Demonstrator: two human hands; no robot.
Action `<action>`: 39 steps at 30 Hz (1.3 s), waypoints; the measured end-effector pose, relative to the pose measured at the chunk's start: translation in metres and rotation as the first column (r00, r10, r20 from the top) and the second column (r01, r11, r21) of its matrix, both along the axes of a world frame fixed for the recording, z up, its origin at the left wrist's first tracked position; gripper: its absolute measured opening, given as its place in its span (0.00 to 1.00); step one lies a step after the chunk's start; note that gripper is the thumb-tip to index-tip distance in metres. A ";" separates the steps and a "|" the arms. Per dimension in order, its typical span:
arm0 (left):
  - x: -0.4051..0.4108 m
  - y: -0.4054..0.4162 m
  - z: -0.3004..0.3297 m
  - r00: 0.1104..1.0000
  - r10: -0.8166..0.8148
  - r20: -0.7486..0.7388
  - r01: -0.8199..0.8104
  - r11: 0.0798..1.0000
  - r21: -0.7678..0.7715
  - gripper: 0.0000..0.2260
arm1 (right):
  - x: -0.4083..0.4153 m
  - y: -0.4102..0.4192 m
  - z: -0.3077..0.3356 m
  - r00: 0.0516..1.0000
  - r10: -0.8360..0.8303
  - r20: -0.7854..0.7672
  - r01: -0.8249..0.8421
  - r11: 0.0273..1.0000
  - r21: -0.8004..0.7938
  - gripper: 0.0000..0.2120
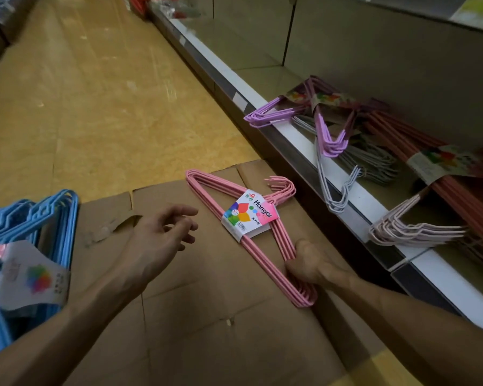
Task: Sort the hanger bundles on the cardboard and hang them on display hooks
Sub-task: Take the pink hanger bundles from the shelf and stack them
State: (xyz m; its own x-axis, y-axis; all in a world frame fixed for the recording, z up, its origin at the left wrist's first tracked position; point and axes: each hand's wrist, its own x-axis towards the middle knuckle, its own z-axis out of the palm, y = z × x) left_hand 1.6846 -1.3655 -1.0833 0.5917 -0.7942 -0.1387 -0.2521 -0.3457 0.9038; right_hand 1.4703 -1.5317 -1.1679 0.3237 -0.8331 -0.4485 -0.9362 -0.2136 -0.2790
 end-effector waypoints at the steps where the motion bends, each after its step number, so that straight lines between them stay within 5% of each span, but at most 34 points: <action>1: 0.001 0.001 -0.002 1.000 -0.001 0.006 0.001 1.000 0.009 0.09 | 0.002 0.000 -0.001 0.997 -0.057 0.050 0.056 0.998 0.026 0.05; 6: 0.009 0.005 -0.004 1.000 0.008 0.022 -0.009 0.999 0.035 0.09 | 0.011 0.003 0.007 0.807 -0.467 0.361 0.365 0.876 0.316 0.06; 9: 0.012 0.009 0.000 0.999 0.023 0.028 -0.023 0.999 0.031 0.09 | 0.016 0.005 0.013 0.707 -0.583 0.401 0.347 0.779 0.522 0.08; 14: 0.014 0.022 0.014 0.999 0.029 0.014 -0.029 1.000 0.005 0.09 | 0.024 0.015 0.026 0.732 -0.585 0.348 0.208 0.679 0.704 0.11; 24: 0.022 0.045 0.043 0.995 0.035 0.088 -0.034 0.999 -0.009 0.09 | 0.045 0.055 0.030 0.649 -0.553 0.523 0.186 0.782 0.595 0.11; 30: 0.025 0.049 0.057 0.995 0.061 0.084 -0.057 0.997 -0.044 0.07 | 0.053 0.089 0.059 0.826 -0.221 0.518 0.059 0.949 0.310 0.17; 33: 0.028 0.049 0.063 0.993 0.077 0.089 -0.071 0.995 -0.069 0.07 | 0.059 0.106 0.071 0.850 -0.046 0.525 -0.044 0.986 0.159 0.12; 39: 0.030 0.049 0.071 0.984 0.069 0.165 -0.064 0.997 -0.037 0.25 | 0.066 0.138 0.088 0.830 0.130 0.542 -0.217 0.971 0.098 0.11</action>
